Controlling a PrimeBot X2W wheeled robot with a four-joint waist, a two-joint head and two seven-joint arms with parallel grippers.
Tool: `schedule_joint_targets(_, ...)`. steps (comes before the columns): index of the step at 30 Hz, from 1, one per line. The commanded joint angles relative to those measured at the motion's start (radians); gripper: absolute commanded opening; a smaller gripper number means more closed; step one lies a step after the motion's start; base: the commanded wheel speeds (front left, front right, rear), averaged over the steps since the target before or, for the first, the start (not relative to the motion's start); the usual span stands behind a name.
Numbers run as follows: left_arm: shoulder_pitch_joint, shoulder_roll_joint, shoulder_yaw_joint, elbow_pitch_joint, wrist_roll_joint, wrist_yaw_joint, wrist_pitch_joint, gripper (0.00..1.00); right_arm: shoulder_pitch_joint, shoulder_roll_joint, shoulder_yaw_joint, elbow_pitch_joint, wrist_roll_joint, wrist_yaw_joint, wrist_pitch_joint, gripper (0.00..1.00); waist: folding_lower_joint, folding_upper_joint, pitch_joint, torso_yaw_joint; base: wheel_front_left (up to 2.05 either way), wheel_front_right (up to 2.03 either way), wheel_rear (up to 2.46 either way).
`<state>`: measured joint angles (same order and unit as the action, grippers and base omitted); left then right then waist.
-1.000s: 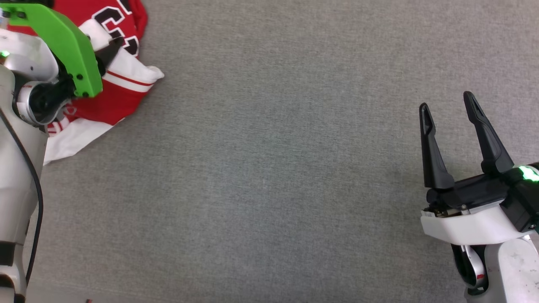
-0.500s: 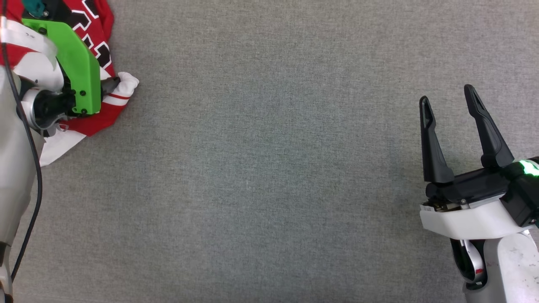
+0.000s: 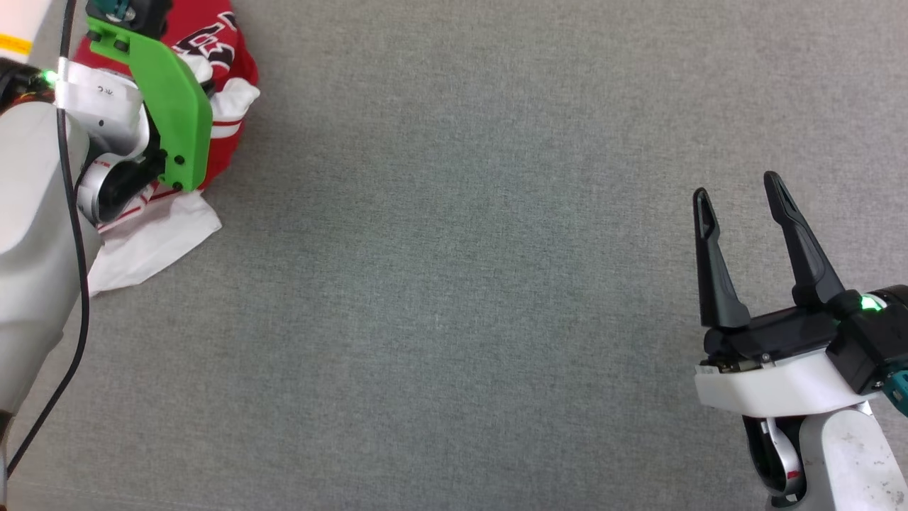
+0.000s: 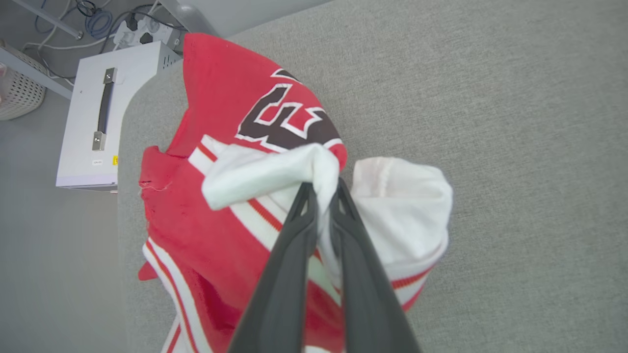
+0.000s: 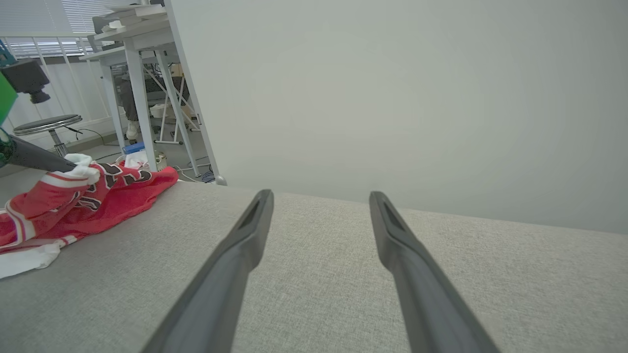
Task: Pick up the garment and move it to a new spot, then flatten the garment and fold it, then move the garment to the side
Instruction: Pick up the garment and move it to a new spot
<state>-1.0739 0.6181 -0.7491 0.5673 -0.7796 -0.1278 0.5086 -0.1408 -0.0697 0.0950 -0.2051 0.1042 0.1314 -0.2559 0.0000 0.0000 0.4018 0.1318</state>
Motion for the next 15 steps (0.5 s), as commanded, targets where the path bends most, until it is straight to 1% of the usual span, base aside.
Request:
schedule_joint_targets(1,-0.033,0.010,-0.019,-0.029,0.008,-0.003,-0.028,0.00,0.013,0.003,0.000,0.004,0.009,-0.001,-0.006,1.00,0.0000,0.0000,-0.066,0.022,0.00,0.00,0.00)
schedule_joint_targets(4,-0.058,0.019,-0.073,-0.087,0.016,-0.003,-0.074,0.00,0.025,0.010,0.002,0.008,0.013,-0.001,-0.006,1.00,0.0000,0.0000,-0.101,0.014,0.00,0.00,0.00)
schedule_joint_targets(8,-0.088,0.007,-0.142,-0.161,0.021,-0.003,-0.123,0.00,0.038,0.016,-0.002,0.010,0.019,-0.001,-0.006,1.00,0.0000,0.0000,-0.131,-0.009,0.00,0.00,0.00)
schedule_joint_targets(11,-0.103,-0.017,-0.187,-0.203,0.015,-0.003,-0.153,0.00,0.043,0.018,-0.007,0.009,0.021,-0.001,-0.006,1.00,0.0000,0.0000,-0.143,-0.036,0.00,0.00,0.00)
schedule_joint_targets(15,-0.120,-0.054,-0.260,-0.244,0.018,-0.003,-0.181,0.00,0.040,0.019,-0.015,0.005,0.042,-0.001,-0.006,1.00,0.0000,0.0000,-0.148,-0.091,0.00,0.00,0.00)
